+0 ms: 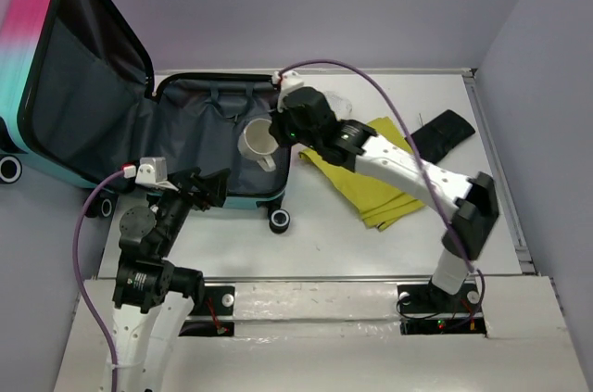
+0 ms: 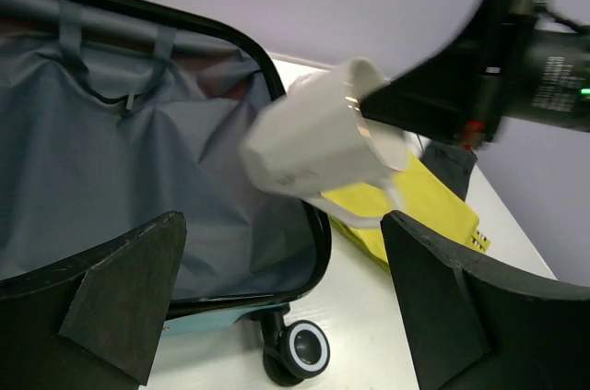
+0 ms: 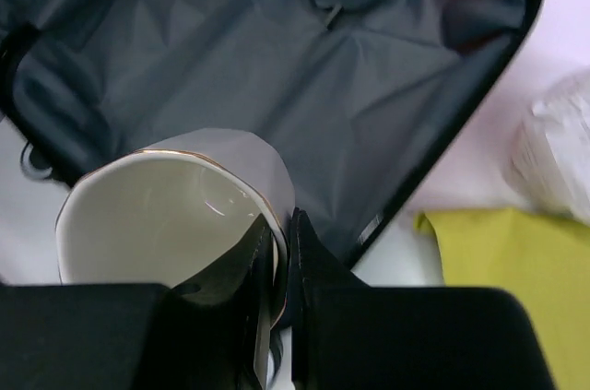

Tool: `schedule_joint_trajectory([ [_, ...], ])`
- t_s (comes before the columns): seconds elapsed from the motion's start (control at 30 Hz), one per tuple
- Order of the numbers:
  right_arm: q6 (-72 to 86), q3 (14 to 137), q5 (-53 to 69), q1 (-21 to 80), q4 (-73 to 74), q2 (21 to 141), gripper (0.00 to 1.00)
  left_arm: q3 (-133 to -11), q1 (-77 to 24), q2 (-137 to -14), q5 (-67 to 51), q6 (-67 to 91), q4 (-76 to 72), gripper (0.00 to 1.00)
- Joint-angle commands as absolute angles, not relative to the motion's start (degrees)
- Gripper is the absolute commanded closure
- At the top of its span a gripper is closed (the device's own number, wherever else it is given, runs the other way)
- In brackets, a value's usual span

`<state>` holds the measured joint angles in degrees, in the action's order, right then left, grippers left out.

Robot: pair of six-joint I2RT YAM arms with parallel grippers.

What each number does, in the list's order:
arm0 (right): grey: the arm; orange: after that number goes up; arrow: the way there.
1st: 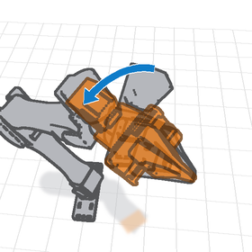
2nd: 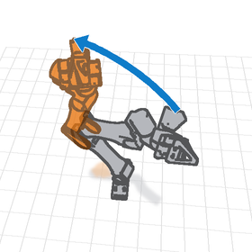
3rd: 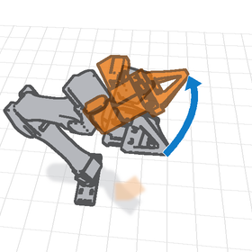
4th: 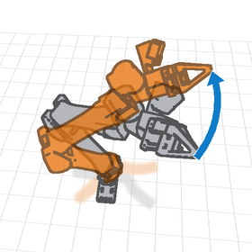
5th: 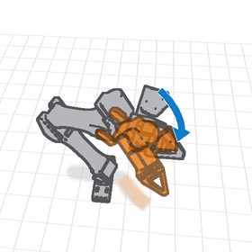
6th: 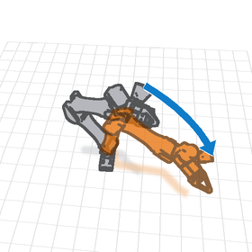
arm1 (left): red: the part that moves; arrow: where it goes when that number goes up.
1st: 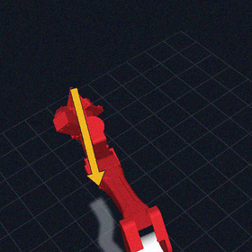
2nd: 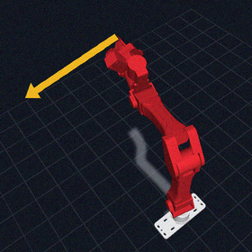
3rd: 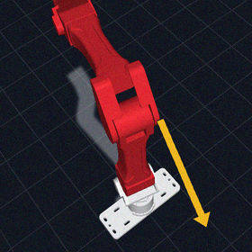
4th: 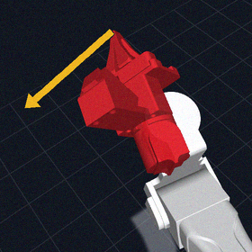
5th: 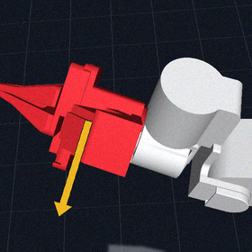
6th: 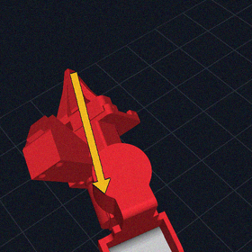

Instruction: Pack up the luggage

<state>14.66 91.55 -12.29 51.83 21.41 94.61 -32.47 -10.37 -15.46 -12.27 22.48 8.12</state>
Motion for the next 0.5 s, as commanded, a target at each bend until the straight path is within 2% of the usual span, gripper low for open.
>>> schedule_joint_trajectory([
  [0.0, 6.36, 108.84, -16.25, 51.94, 10.83, 109.64, 0.93, -35.24, -9.93, -13.36, -5.9, 24.08, 8.52, 0.01],
  [0.1, 0.81, 114.76, -21.69, 51.94, 5.65, 117.65, 0.93, -35.33, -9.84, -13.36, -4.92, 24.26, 8.96, 0.01],
  [0.27, -10.79, 112.6, -25.57, 54.92, -8.15, 124.18, 0.93, -35.42, -9.32, -13.8, -4.92, 24.52, 9.05, 0.01],
  [0.37, -15.37, 111.36, -28.03, 58.08, -13.0, 126.99, 0.86, -35.25, -8.35, -14.06, -5.54, 24.43, 8.79, 0.01],
  [0.43, -16.35, 110.66, -29.0, 59.15, -13.88, 127.53, 0.7, -35.33, -7.82, -14.06, -5.71, 24.35, 8.7, 0.01],
  [0.47, -16.0, 110.05, -29.53, 59.15, -13.71, 127.18, 0.53, -35.33, -7.74, -14.15, -5.8, 24.35, 8.61, 0.01],
])
